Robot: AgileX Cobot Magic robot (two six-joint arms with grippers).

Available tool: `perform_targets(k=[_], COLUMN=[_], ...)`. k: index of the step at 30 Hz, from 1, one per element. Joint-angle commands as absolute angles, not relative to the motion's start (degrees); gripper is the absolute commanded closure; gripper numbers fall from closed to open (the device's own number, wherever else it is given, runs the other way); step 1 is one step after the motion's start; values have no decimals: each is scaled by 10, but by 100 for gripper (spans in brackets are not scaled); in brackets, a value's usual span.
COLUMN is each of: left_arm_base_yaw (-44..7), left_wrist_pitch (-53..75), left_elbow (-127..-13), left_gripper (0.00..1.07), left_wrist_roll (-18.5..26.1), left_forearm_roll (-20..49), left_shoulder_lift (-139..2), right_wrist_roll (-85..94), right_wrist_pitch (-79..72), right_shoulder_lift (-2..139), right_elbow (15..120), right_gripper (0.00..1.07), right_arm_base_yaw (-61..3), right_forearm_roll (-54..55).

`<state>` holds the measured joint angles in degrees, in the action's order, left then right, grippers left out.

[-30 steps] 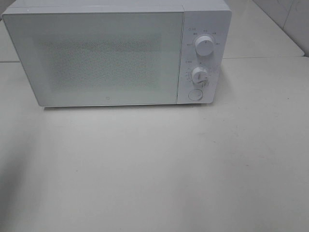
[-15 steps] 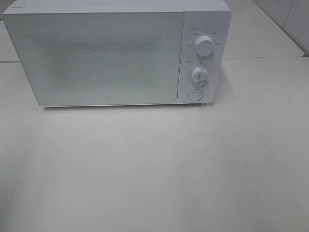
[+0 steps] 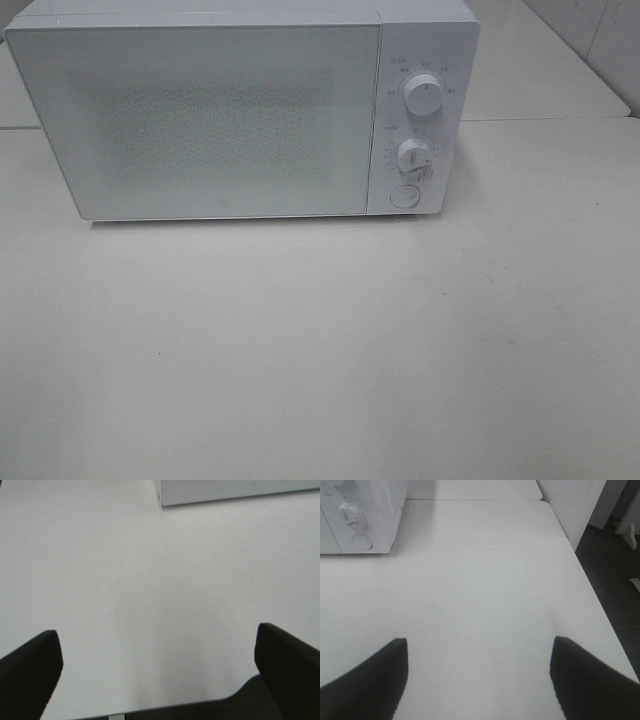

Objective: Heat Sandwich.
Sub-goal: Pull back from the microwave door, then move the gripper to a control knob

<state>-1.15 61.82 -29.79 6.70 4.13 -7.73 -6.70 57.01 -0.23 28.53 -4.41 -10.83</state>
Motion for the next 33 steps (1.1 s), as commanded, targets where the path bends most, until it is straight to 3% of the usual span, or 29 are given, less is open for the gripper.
perform_targets(k=[1, 33], left_arm_base_yaw=[-16, -16], left_wrist_pitch=[615, 615], left_elbow=[-296, -296], left_gripper=[6, 6], left_wrist_roll=[68, 65], left_forearm_roll=[46, 54], left_shoulder_lift=[-24, 18], right_wrist_roll=[-63, -63], right_wrist_pitch=[568, 568], right_shoulder_lift=[-18, -15], right_elbow=[285, 285], right_gripper=[32, 32], right_arm_base_yaw=[-40, -40], right_forearm_roll=[-112, -112])
